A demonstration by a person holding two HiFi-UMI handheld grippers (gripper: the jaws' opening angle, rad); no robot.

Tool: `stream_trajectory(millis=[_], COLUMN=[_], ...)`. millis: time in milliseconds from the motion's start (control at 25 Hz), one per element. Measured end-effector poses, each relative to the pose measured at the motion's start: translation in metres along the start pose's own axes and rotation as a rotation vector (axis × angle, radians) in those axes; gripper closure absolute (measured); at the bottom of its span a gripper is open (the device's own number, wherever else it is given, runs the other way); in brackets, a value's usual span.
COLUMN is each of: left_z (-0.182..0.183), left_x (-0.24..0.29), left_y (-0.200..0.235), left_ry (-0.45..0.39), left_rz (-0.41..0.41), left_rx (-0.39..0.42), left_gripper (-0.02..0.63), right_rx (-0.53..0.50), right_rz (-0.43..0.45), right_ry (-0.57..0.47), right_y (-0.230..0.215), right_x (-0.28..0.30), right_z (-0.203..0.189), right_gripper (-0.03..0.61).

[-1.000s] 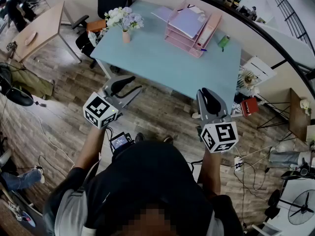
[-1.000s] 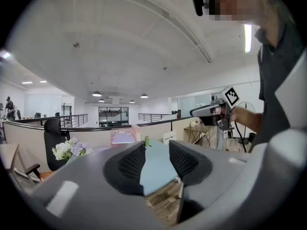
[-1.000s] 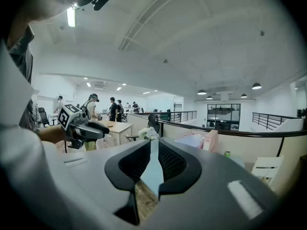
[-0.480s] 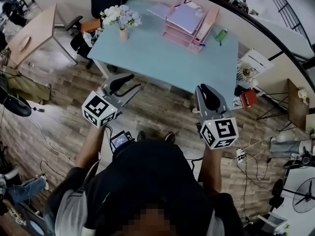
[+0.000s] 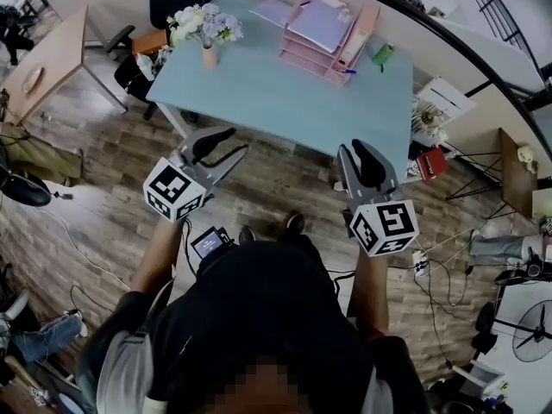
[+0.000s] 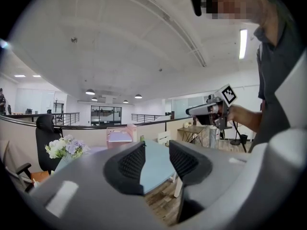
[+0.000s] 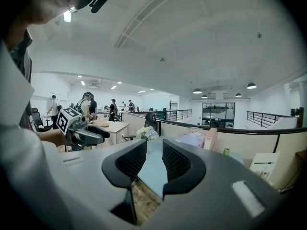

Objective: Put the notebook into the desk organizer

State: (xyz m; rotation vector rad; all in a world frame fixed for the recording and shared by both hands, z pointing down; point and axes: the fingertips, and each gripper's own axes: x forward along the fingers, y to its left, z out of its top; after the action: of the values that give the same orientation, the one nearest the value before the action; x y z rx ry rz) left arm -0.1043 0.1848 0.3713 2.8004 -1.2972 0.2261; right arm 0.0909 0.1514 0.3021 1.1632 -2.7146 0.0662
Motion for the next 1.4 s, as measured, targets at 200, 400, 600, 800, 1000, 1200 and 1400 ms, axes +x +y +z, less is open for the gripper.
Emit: stream_trajectory(millis=[200,400,600,800,1000,1200,1400], left_z=[-0.005,-0.001,0.006,0.007,0.018,0.022,0.025], left_x=[0.010,0.022,0.041,0.066,0.088,0.101,0.112], left_y=[0.005,0.012,0.018,0.019,0.019,0.020,0.024], left_ry=[0.024,0.038,0.050,0.079,0.064,0.069,0.077], left_rz=[0.025,0.070,0.120,0.159,0.199,0.250,0.304], left_rx=[-0.003,-0.004,-0.002,-0.002,0.019,0.021,0.015], left_gripper=[0.401,0.400,0.400,0.400,0.400,0.400,0.400], right_rx=[0.021,0.041,0.045,0.045,0.044,0.035,0.036], right_rz=[0.023,0.062,0.114,0.158,0.205,0.253,0.305], right_ry=[-0.007,-0.015,-0.019,-0.024,-0.032,-0.037,-0.041], right_y=[-0.015,-0.035,-0.059,-0.088,-0.112,-0.131,-0.145], right_x=[0.013,0.030,0.047,0.064,0.078,0.092,0.107], right_z=[-0.004,-0.006,-0.005,-0.004,-0.002,0.001,0.002], right_gripper=[0.460,0.456,0.455,0.454,0.454,0.454,0.454])
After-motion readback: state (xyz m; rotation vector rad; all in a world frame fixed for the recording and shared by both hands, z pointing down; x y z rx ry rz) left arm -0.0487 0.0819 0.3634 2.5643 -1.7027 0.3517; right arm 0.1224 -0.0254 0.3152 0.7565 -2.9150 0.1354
